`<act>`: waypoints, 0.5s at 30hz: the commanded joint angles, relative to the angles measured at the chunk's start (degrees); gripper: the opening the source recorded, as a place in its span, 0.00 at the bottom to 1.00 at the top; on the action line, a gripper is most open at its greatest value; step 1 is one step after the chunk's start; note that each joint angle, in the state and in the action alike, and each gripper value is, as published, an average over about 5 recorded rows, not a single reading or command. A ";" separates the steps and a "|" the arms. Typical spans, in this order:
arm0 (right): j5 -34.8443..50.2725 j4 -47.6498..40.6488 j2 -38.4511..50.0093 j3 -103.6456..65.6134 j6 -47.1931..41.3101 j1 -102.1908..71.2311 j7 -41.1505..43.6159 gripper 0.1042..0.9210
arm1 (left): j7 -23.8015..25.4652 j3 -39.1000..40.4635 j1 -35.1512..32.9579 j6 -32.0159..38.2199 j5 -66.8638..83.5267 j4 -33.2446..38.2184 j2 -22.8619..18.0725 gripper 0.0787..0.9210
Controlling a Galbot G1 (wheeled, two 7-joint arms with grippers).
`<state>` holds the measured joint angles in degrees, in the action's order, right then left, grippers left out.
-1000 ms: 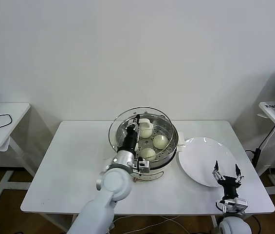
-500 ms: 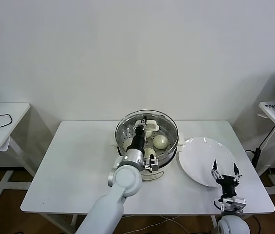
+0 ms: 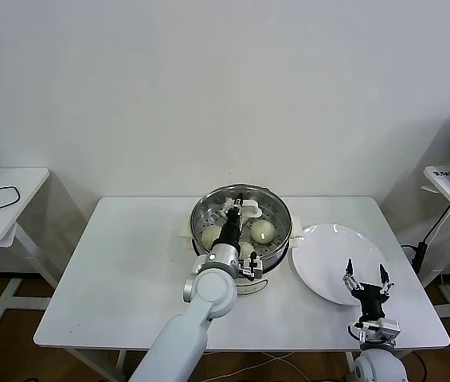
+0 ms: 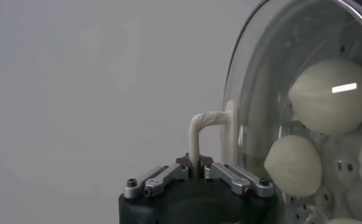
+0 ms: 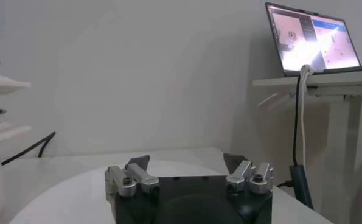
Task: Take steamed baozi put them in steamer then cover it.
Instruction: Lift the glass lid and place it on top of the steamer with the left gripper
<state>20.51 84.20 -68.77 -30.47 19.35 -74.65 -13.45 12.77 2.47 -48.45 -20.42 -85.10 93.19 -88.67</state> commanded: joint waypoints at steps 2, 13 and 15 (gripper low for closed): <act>-0.16 -0.05 -0.09 0.17 0.00 0.22 0.00 0.88 | -0.23 -0.10 0.09 0.07 -0.39 -1.99 -0.29 0.13; -0.24 -0.12 -0.20 0.35 0.06 0.44 0.00 0.88 | -0.20 -0.49 -0.30 0.80 -0.73 -1.78 -0.12 0.13; -0.23 -0.13 -0.18 0.40 0.06 0.51 0.00 0.88 | -0.21 -0.53 -0.45 0.95 -0.94 -1.65 -0.14 0.13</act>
<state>20.26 84.11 -68.95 -30.15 19.36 -74.22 -13.45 12.30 2.02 -48.61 -19.84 -85.62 91.79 -88.78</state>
